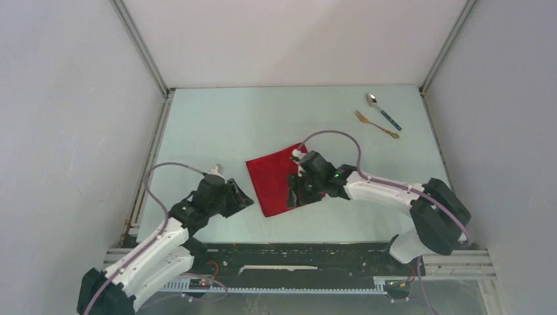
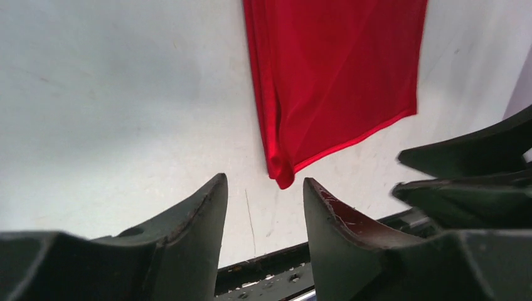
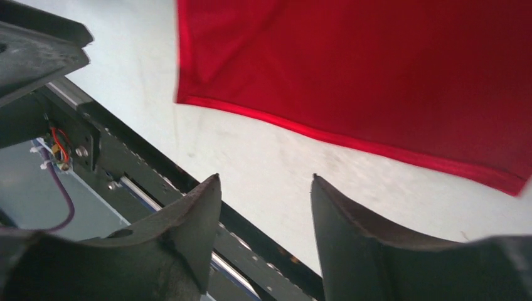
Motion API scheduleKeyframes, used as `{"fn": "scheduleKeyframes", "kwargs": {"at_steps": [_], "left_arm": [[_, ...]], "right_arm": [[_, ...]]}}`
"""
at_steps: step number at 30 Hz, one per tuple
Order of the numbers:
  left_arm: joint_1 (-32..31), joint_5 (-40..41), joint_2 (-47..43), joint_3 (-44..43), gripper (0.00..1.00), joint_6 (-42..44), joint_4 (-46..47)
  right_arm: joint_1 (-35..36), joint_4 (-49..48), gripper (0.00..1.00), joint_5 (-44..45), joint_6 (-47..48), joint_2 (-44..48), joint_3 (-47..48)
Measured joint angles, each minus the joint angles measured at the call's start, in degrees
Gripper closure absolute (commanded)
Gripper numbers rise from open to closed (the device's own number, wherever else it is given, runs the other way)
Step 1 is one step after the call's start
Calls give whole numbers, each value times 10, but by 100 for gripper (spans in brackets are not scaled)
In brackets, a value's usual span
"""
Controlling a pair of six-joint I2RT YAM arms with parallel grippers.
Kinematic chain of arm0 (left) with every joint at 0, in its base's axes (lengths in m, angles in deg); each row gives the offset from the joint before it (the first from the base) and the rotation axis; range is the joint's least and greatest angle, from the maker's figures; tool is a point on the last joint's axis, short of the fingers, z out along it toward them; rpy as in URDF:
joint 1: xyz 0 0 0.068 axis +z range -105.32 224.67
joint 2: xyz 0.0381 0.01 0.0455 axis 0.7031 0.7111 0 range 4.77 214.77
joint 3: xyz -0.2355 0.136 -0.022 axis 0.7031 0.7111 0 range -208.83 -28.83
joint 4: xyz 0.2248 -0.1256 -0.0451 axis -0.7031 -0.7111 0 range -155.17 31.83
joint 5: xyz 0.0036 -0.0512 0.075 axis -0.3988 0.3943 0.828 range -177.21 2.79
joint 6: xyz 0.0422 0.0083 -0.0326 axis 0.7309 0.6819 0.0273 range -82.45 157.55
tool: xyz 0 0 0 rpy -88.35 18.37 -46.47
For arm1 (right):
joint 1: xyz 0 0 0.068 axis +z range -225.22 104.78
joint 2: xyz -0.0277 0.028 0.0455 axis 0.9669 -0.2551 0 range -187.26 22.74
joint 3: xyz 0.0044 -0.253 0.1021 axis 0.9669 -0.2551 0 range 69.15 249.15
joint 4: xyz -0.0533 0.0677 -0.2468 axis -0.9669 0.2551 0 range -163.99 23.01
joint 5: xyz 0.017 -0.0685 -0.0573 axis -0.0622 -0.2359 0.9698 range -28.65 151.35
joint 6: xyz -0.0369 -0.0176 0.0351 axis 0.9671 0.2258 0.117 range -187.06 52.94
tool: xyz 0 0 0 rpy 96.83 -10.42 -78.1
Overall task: Fold the napkin into a case and place the utensils inside
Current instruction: Pick up the upper triangle-folded napkin from the center of the board.
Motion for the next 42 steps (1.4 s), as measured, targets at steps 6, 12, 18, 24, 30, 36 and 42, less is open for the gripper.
{"fn": "scheduleKeyframes", "kwargs": {"at_steps": [6,12,18,24,30,36,42], "left_arm": [[86,57,-96,-108,36,36,-158],[204,120,-106,-233,30,65,-264],[232,166,-95,-282,30,82,-307],[235,173,-92,-280,30,94,-319],[236,173,-93,-265,30,108,-322],[236,174,-101,-264,30,114,-323],[236,173,-102,-264,30,122,-323]], "right_arm": [[104,61,49,71,8,-133,183],[170,166,53,122,10,-267,368],[196,284,60,162,6,-356,486],[202,374,59,192,3,-397,546],[202,406,60,202,5,-428,583],[202,421,55,202,11,-457,603],[201,429,51,201,17,-473,620]]}}
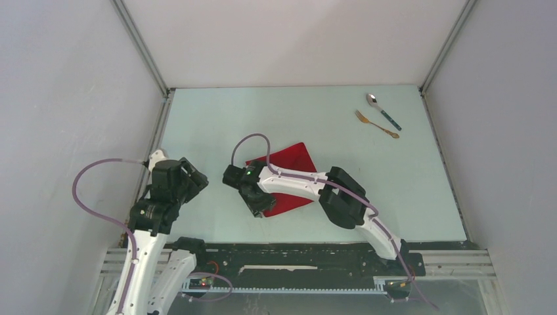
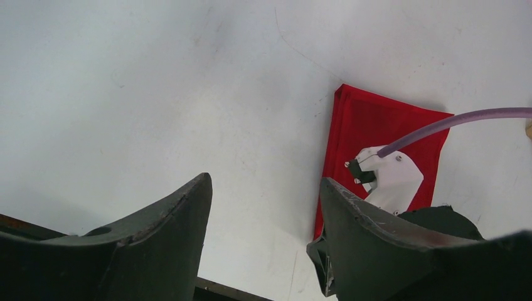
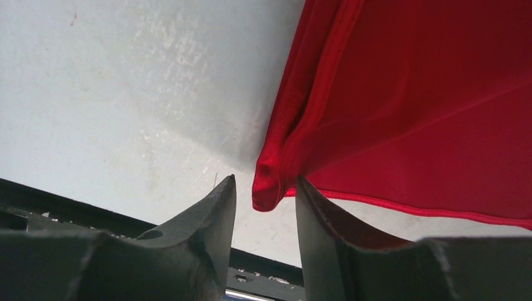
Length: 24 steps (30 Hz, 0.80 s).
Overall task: Fold the napkin into a case and place the utensils inside
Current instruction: Pick up the upper triangle-folded napkin from the center of the board.
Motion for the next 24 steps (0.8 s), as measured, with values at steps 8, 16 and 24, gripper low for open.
{"fn": "scheduleKeyframes", "kwargs": {"at_steps": [8,16,24], "left_arm": [[0,-1,-1,0,30,1,0],[0,-1,-1,0,29,6,0],[0,-2,-1,0,29,7,0]], "right_arm": [[-4,0,50,-1,9,-23,11],[-12,-9,62,-2,15,-23,7],[-13,-46,100,28,25,4,-42]]}}
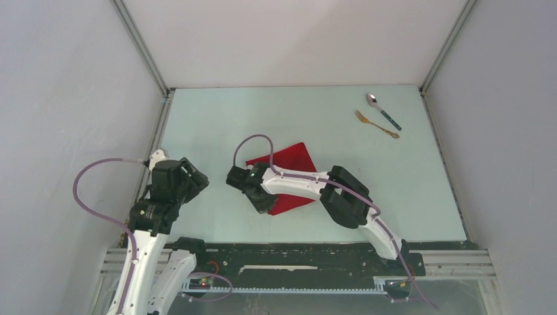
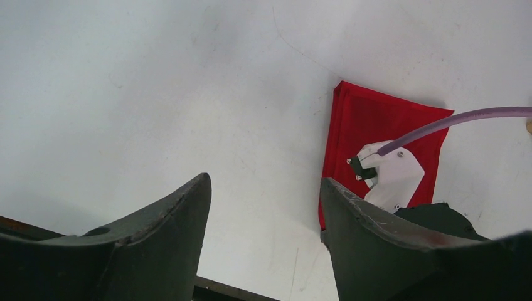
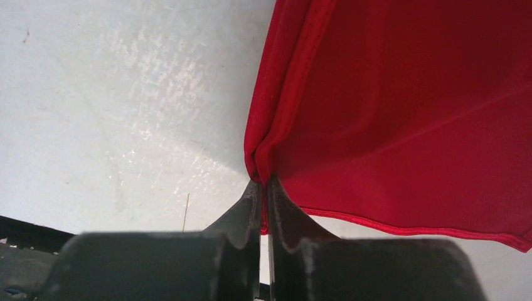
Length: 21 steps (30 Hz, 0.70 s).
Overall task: Fold the napkin into a case and place the utensils inside
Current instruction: Pick up the upper triangle-folded napkin from the center of the board.
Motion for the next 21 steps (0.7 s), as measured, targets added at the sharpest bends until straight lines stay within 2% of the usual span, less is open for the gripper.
{"fn": "scheduleKeyframes", "kwargs": {"at_steps": [4,8,14,17,21], "left_arm": [[1,-14,1,10,26,0,12],[3,-63,16,59,19,-2,61],[16,-208,119,182,9,-46,219],[17,-280,184,242,8,-96,322],[17,-340,255,273,8,-153,434]], "right_arm": [[3,-33,100,13,12,22,-33],[3,-83,100,10,25,54,-83],[-9,-156,100,-28,30,118,-170],[-25,-188,100,-53,28,160,-215],[-42,-228,100,-87,19,204,-267]]}}
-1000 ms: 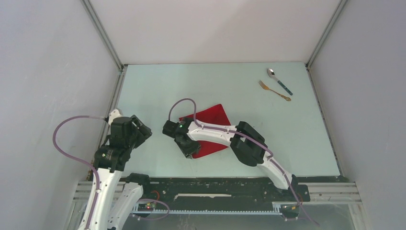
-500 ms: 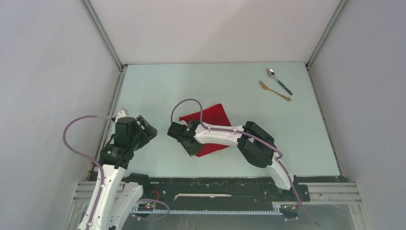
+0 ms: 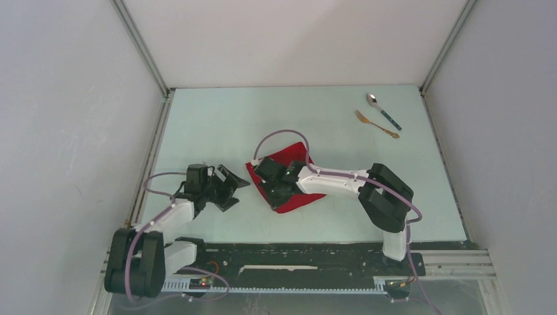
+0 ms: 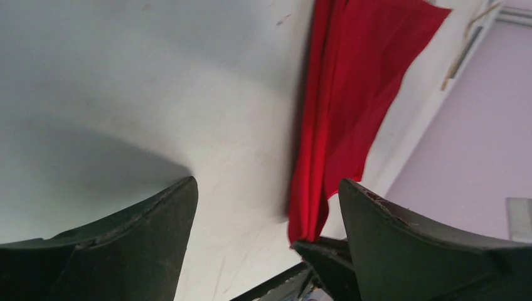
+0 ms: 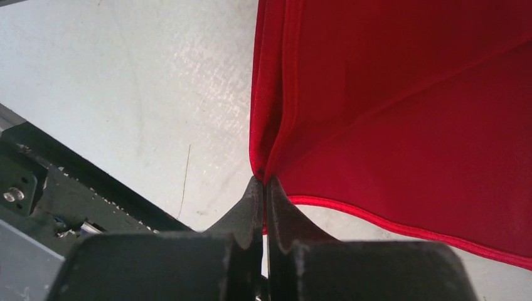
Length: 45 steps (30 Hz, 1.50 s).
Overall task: Fold the napkin into a case and place the utensils inside
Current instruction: Pick up the upper triangle-folded napkin from the center of the board.
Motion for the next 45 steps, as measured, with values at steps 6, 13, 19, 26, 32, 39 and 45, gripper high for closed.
{"fn": "scheduleKeyframes", "kwargs": {"at_steps": [6,13,19,26,32,39,45], "left_arm": [[-20,-32,88,12,8,-62,172],[-42,-30,173,9,33,-95,282],[-43,-30,256,-16,39,-110,353],[-43,-28,302,-42,48,-108,380],[-43,-28,328,-58,59,-108,388],[-41,-8,327,-63,82,-97,367],[-31,44,216,-69,100,-51,242]], "right_arm": [[-12,-36,100,-31,-10,26,-34],[-22,-62,100,-48,-14,39,-52],[-30,-69,100,-56,-15,56,-62],[-30,-74,100,-62,-16,62,-67],[-30,-75,100,-65,-16,62,-70],[-27,-75,100,-65,-18,62,-70],[-7,-95,100,-66,-27,62,-70]]}}
